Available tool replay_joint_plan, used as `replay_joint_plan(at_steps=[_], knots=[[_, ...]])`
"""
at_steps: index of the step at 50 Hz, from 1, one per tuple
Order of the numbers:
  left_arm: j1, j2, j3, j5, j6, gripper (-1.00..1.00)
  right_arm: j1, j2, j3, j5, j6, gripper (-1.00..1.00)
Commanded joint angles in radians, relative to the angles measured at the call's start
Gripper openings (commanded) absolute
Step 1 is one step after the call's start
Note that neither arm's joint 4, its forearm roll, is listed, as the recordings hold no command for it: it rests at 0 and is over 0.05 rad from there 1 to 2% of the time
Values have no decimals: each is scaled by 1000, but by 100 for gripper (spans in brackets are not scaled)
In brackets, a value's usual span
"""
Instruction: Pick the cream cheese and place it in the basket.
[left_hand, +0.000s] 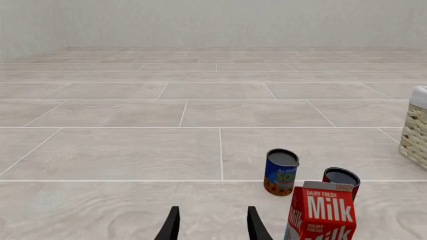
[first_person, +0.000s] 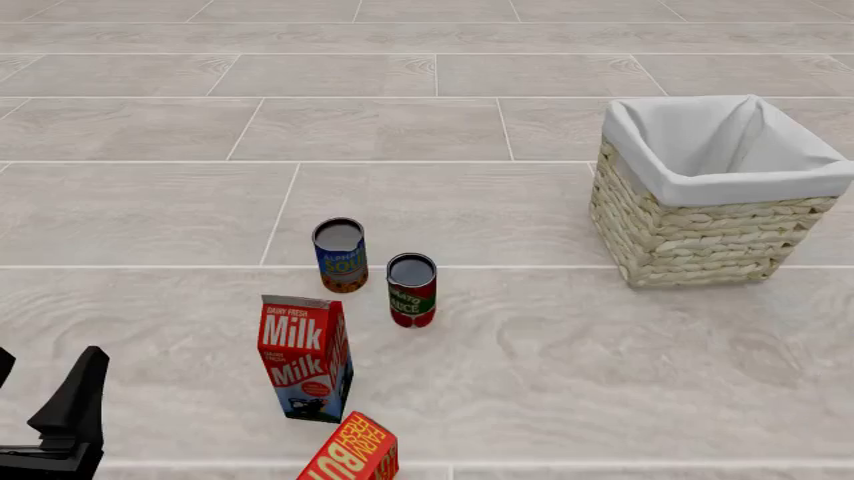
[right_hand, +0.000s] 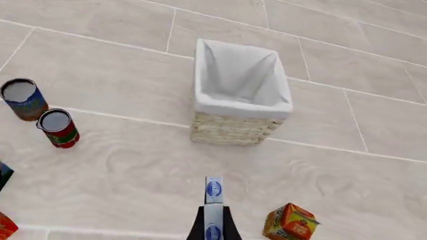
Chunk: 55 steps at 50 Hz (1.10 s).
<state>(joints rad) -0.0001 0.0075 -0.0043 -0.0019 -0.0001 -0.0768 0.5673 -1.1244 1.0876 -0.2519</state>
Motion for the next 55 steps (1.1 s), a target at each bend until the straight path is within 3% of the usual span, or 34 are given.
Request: replay_joint_plan(at_steps=[1,5,6,14,25,37,55], knots=[[0,0,0,0,0,100,35,6,-2,-124,203,-100],[0,0,0,0,0,100,53,2,28,-189,228,-100],[0,0,0,0,0,100,68,6,47,-222,256,-100],[0,0,0,0,0,100,70,106,106,-379,239,-100],[0,0,0,0,0,100,83,240,120,-523,223,-100],[0,0,0,0,0,100,51,424,13,-577,192,-100],[0,0,0,0,0,100,37,538,-71,-588,186,-100]])
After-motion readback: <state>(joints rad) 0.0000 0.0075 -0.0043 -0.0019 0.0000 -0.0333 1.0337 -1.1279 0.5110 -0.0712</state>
